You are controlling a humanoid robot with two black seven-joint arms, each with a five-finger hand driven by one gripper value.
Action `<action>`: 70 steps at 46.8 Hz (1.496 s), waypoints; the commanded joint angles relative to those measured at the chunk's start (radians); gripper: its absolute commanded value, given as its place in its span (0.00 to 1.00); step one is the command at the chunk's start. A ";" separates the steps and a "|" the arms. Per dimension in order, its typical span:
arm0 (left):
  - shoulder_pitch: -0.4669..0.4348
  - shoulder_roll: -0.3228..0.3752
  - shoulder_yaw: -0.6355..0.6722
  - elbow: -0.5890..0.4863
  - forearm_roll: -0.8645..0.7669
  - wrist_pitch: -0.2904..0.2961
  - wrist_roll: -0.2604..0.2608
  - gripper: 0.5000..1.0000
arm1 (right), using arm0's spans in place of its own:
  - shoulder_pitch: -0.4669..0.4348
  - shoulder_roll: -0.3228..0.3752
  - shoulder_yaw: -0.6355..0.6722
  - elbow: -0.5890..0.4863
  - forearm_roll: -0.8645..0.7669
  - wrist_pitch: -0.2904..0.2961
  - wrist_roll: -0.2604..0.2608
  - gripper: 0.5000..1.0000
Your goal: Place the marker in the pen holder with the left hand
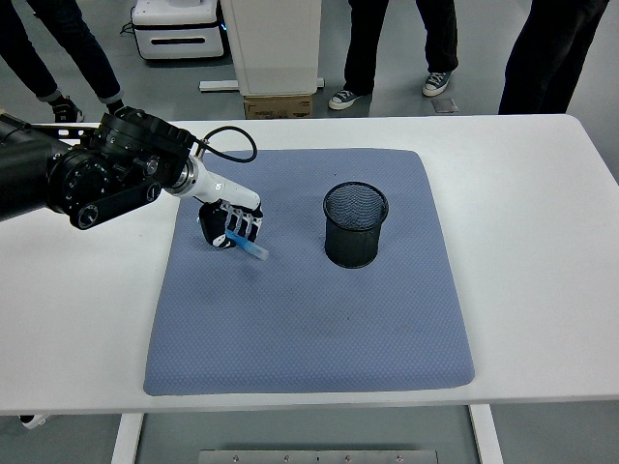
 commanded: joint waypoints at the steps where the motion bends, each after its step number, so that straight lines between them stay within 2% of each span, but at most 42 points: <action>1: -0.006 0.001 -0.017 0.002 0.000 0.000 0.000 0.00 | 0.000 0.000 0.000 0.000 0.000 0.000 0.000 1.00; 23: -0.030 0.000 -0.063 0.011 -0.049 -0.002 0.000 0.00 | 0.000 0.000 0.000 0.000 0.000 0.000 0.000 1.00; 39: -0.058 -0.002 -0.075 0.013 -0.198 0.000 0.000 0.00 | 0.000 0.000 0.000 0.000 0.000 0.000 0.000 1.00; 58: -0.088 0.000 -0.128 0.013 -0.244 0.000 -0.001 0.00 | 0.000 0.000 0.000 0.000 0.000 0.000 0.000 1.00; 70: -0.107 -0.008 -0.141 0.013 -0.343 0.000 -0.001 0.00 | 0.000 0.000 0.000 0.000 0.000 0.000 0.000 1.00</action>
